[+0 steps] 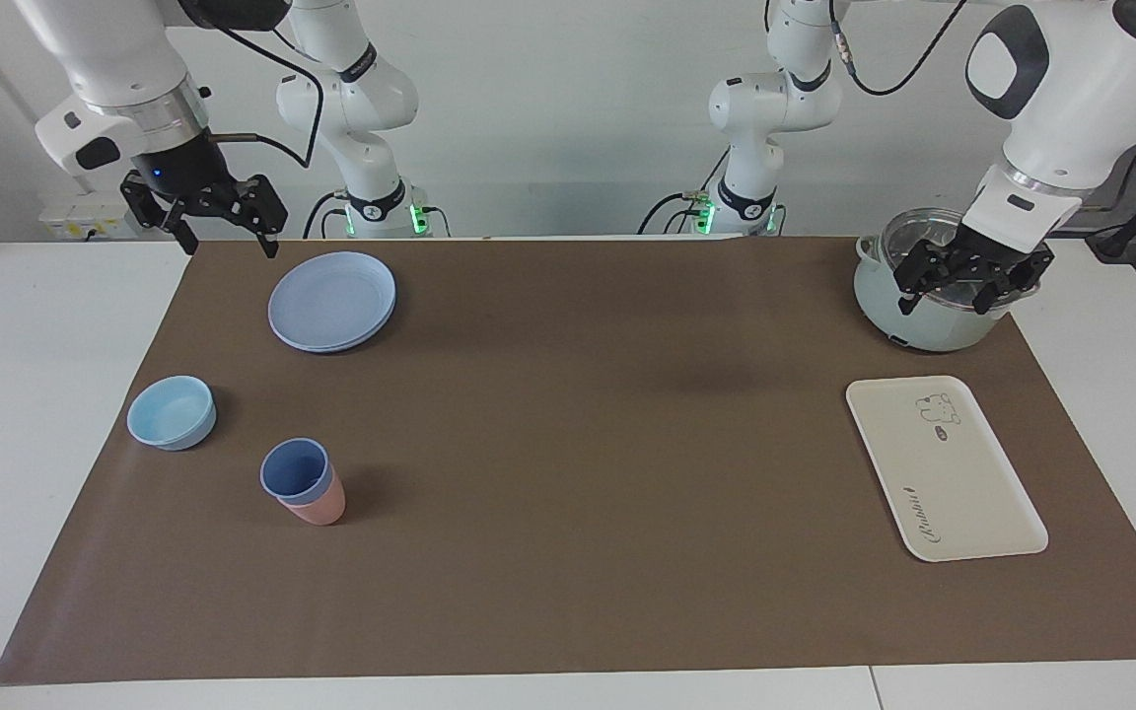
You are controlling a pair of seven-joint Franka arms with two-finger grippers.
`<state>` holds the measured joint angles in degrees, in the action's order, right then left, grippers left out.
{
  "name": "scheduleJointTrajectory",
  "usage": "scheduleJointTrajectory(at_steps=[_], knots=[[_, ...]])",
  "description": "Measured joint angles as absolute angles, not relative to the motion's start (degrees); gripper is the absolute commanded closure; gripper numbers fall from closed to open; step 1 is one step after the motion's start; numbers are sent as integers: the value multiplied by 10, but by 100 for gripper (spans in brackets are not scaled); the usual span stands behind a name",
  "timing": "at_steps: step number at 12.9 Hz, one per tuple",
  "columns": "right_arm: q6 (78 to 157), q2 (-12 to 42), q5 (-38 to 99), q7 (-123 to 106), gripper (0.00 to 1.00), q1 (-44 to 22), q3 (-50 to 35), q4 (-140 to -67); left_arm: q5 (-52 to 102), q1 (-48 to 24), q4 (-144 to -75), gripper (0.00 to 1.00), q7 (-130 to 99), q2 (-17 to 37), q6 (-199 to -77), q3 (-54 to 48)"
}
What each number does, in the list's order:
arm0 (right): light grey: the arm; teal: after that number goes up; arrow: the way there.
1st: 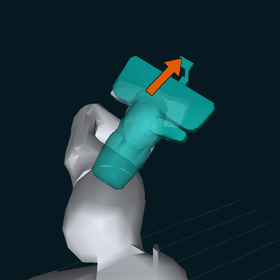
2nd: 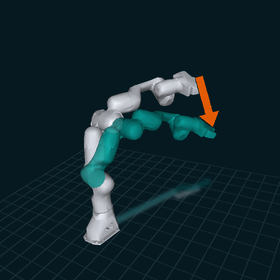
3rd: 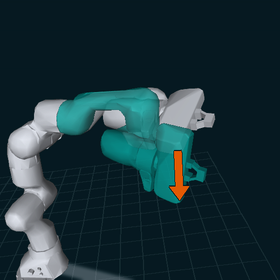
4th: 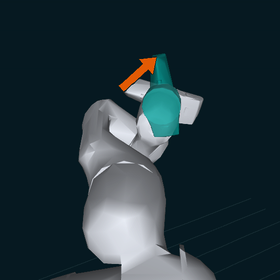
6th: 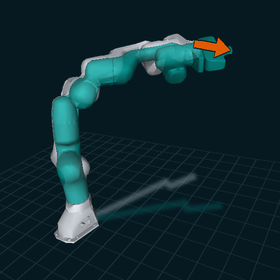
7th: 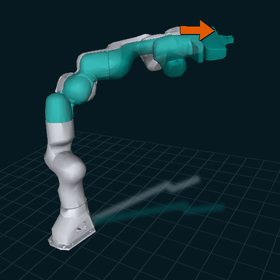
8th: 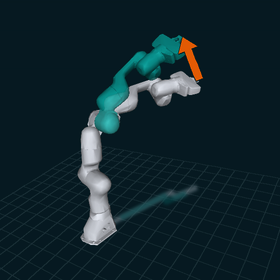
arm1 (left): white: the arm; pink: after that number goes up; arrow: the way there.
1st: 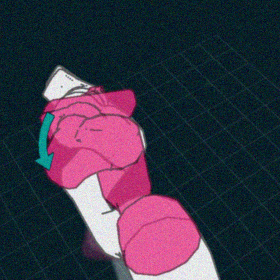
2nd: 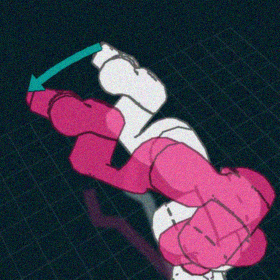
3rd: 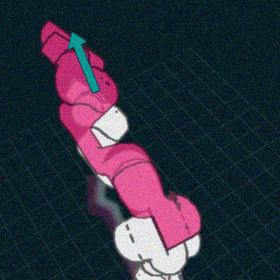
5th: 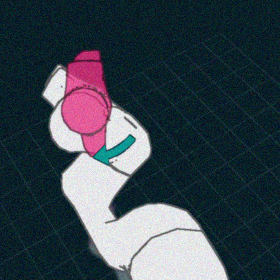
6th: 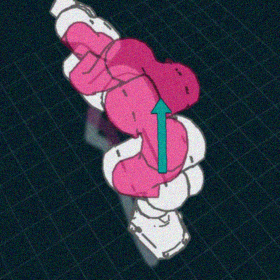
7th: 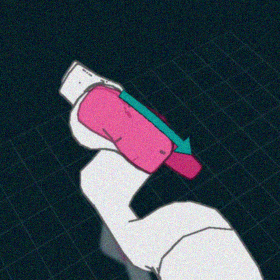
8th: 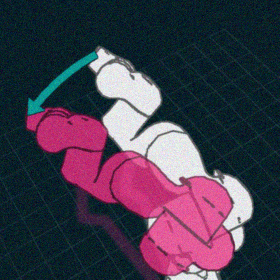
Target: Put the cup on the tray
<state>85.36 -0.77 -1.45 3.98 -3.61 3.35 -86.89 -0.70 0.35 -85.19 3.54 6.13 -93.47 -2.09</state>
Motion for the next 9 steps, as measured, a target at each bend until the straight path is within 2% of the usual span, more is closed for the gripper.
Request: scheduleJointTrajectory(at_steps=[9], knots=[[883, -7, -14, 40, 0, -38, 33, -876, -7, 3, -850, 0, 35, 44, -907, -23]])
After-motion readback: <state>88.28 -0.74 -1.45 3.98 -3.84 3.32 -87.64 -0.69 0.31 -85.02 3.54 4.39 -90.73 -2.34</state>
